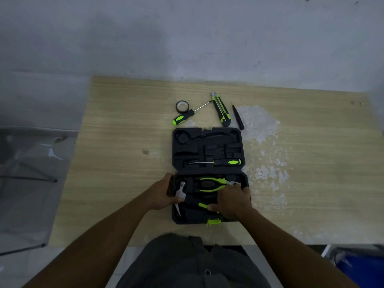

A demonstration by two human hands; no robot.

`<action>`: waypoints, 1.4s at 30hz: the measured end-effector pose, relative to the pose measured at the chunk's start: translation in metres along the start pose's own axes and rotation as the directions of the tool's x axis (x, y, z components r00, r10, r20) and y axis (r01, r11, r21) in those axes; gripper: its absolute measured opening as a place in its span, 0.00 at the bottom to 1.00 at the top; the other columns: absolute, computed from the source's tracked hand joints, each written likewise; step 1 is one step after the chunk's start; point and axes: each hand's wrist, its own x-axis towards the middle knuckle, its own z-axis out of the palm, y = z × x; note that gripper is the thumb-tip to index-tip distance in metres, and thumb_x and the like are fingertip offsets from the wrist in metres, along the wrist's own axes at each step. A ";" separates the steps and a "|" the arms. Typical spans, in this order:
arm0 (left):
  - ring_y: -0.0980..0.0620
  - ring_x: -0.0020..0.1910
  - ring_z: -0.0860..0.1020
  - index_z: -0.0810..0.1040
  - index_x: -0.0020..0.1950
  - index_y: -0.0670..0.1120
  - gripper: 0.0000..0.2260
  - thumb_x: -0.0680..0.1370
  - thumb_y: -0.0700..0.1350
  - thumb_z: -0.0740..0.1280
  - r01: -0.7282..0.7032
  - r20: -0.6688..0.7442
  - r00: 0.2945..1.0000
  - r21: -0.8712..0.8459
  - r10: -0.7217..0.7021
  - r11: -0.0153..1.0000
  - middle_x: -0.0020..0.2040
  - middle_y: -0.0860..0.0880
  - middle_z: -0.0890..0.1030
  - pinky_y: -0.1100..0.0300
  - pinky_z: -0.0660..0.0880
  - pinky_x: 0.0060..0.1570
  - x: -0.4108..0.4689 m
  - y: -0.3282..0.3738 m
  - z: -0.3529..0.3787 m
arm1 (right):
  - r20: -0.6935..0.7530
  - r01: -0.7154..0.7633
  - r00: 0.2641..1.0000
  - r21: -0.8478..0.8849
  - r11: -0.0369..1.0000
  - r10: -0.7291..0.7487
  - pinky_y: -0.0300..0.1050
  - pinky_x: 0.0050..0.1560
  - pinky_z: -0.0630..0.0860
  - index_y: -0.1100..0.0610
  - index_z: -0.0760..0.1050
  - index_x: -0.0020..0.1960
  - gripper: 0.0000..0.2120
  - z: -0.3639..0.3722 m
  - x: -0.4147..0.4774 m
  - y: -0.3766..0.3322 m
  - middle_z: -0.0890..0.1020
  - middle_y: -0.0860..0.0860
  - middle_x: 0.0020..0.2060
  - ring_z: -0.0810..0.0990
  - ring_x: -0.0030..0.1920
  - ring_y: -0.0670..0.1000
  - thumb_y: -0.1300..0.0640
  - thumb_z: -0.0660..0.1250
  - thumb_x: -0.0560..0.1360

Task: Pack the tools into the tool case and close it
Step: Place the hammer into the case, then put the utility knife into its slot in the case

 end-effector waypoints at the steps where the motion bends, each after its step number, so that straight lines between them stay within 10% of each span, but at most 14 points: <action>1: 0.51 0.48 0.74 0.61 0.66 0.46 0.31 0.71 0.53 0.73 0.001 0.008 1.000 -0.005 -0.001 1.000 0.54 0.50 0.74 0.66 0.68 0.34 0.000 0.000 -0.001 | -0.006 -0.006 1.000 0.003 1.000 0.006 0.61 0.59 0.63 0.52 0.77 0.37 0.26 0.002 -0.001 0.000 0.79 0.56 0.52 0.71 0.61 0.60 0.28 0.63 0.67; 8: 0.52 0.46 0.76 0.67 0.61 0.47 0.28 0.71 0.62 0.70 0.098 0.040 0.994 0.006 -0.098 0.995 0.51 0.49 0.76 0.61 0.72 0.38 0.011 0.007 -0.019 | 0.011 0.052 0.999 0.097 0.994 -0.053 0.58 0.60 0.64 0.53 0.79 0.42 0.23 -0.007 0.000 0.003 0.81 0.53 0.46 0.75 0.56 0.59 0.32 0.65 0.68; 18: 0.43 0.52 0.75 0.71 0.60 0.38 0.18 0.76 0.47 0.68 0.031 -0.542 0.839 -0.033 -0.044 0.999 0.54 0.39 0.75 0.57 0.69 0.48 0.060 0.058 -0.062 | -0.218 0.088 0.976 0.471 0.878 0.020 0.44 0.39 0.72 0.54 0.74 0.40 0.13 -0.088 0.066 0.038 0.79 0.52 0.34 0.78 0.39 0.54 0.46 0.65 0.76; 24: 0.43 0.56 0.75 0.72 0.59 0.40 0.16 0.76 0.47 0.68 -0.011 -0.558 0.830 -0.002 0.008 1.000 0.56 0.40 0.74 0.57 0.70 0.53 0.092 0.080 -0.074 | -0.426 0.128 0.895 0.537 0.834 0.137 0.48 0.46 0.75 0.62 0.75 0.50 0.10 -0.136 0.129 0.051 0.77 0.61 0.48 0.77 0.47 0.61 0.55 0.66 0.75; 29: 0.43 0.54 0.75 0.73 0.56 0.39 0.13 0.76 0.46 0.69 -0.079 -0.582 0.809 0.031 0.082 0.996 0.54 0.40 0.75 0.54 0.72 0.54 0.107 0.096 -0.068 | -0.358 0.000 0.921 0.393 0.919 0.153 0.57 0.53 0.74 0.65 0.62 0.67 0.27 -0.155 0.168 0.054 0.70 0.64 0.61 0.70 0.60 0.65 0.49 0.63 0.76; 42: 0.48 0.55 0.74 0.72 0.58 0.42 0.13 0.77 0.48 0.67 -0.096 -0.537 0.832 0.105 0.138 0.990 0.56 0.44 0.74 0.62 0.68 0.52 0.125 0.118 -0.062 | -0.335 0.054 0.936 0.441 0.896 0.109 0.56 0.54 0.76 0.67 0.68 0.62 0.22 -0.140 0.196 0.071 0.72 0.66 0.56 0.74 0.55 0.65 0.50 0.62 0.77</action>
